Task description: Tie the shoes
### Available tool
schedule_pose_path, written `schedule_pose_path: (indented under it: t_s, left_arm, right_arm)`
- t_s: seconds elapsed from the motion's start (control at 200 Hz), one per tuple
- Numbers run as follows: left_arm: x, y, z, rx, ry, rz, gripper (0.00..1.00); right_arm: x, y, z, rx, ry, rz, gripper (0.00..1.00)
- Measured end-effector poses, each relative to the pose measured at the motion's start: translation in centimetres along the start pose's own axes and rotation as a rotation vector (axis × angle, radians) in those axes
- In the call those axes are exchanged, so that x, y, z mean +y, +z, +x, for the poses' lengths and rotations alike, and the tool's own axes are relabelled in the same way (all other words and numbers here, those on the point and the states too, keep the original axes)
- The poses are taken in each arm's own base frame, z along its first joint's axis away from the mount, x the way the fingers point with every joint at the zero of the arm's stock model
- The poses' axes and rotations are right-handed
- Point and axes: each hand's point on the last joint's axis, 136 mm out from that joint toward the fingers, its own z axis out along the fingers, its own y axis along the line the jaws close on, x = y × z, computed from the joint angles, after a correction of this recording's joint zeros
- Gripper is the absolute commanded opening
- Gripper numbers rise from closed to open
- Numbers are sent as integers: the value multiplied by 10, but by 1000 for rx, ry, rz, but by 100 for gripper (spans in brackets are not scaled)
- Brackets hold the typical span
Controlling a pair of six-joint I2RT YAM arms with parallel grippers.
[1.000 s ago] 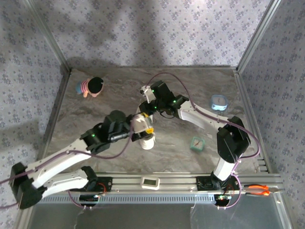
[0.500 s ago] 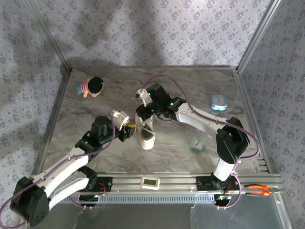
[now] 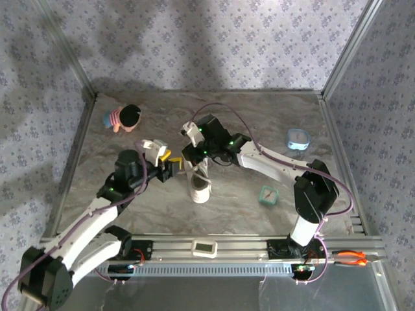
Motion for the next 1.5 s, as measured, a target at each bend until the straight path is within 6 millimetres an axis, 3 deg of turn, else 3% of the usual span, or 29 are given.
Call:
schedule_pose_path:
  t_s: [0.135, 0.295, 0.485, 0.7, 0.8, 0.924, 0.999, 1.199, 1.354, 1.504]
  left_arm:
    - [8, -10, -28, -58, -106, -1, 60]
    - [3, 7, -38, -8, -221, 81, 58]
    - [-5, 25, -27, 73, -308, 171, 56]
    - [-9, 32, -23, 99, -344, 220, 52]
    - [-11, 35, -22, 107, -356, 239, 39]
    - [-12, 39, -21, 121, -369, 259, 10]
    - [-12, 40, -20, 126, -366, 264, 1]
    - [-9, 41, -17, 135, -372, 244, 0]
    - [9, 40, -5, 148, -404, 164, 0]
    - [34, 34, 31, 193, -477, 61, 0]
  right_arm:
    - [0, 0, 0, 1, -33, -1, 5]
    - [2, 0, 1, 3, -69, -12, 6]
    - [5, 0, 3, 10, -86, -31, 7]
    - [4, 1, 7, 23, -83, -36, 9]
    - [5, 2, 9, 30, -80, -45, 10]
    - [8, 3, 10, 34, -85, -68, 14]
    - [11, 3, 11, 34, -93, -82, 18]
    - [13, 4, 14, 38, -106, -100, 49]
    - [6, -4, 25, 50, -56, -90, 54]
    - [-10, -26, 25, 22, 41, -54, 55]
